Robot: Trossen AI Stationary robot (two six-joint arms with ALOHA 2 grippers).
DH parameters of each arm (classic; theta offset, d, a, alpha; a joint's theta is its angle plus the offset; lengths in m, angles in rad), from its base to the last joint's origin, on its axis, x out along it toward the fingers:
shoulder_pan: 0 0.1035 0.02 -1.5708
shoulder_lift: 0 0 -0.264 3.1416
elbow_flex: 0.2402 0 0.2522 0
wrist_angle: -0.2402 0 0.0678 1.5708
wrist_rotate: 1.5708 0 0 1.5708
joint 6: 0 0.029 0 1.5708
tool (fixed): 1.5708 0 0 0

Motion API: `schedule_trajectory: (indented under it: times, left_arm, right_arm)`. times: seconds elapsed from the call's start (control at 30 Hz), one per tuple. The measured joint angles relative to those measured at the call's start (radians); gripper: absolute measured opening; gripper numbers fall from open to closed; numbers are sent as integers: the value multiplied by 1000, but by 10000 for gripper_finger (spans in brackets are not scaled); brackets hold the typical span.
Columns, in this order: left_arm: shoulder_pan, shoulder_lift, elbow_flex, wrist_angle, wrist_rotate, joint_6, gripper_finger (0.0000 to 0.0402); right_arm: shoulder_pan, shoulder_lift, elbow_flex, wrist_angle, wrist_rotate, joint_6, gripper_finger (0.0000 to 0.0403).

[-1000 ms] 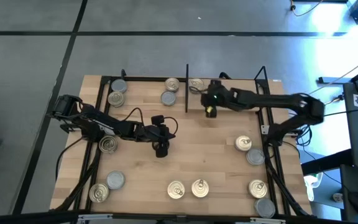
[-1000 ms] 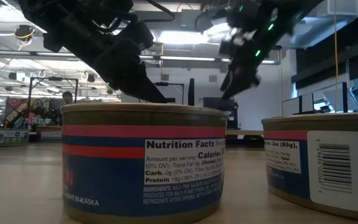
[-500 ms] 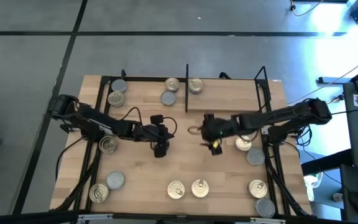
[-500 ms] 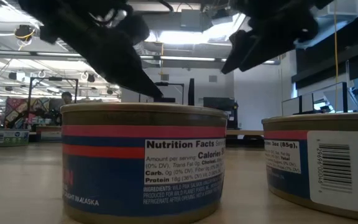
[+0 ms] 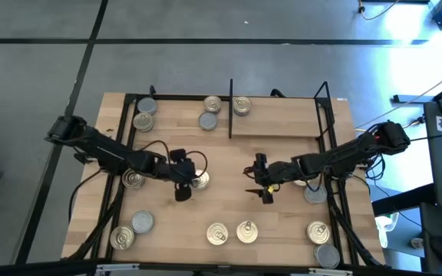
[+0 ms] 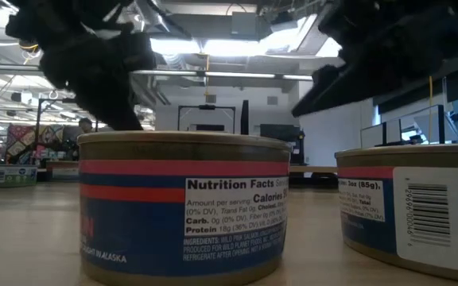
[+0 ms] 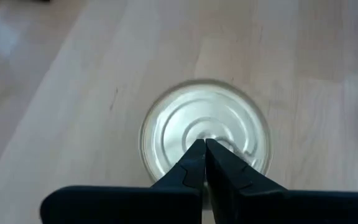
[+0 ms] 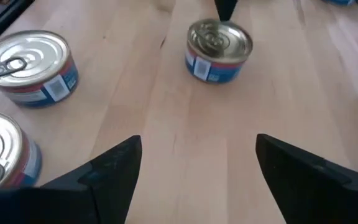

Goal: Stack canned seafood by type on shelf
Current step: Stack the blue tuna can on top of the blue tuna can

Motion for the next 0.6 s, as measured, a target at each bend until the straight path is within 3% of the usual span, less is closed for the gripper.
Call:
schedule_trajectory:
  times: [0.2,0.6]
  left_arm:
    - [5,103,6,69,7,-3,8]
    - [21,269,39,370,30,100,8]
  right_arm:
    - [0,0,-50,8,8,66,315]
    - [-3,0,-55,10,42,63,314]
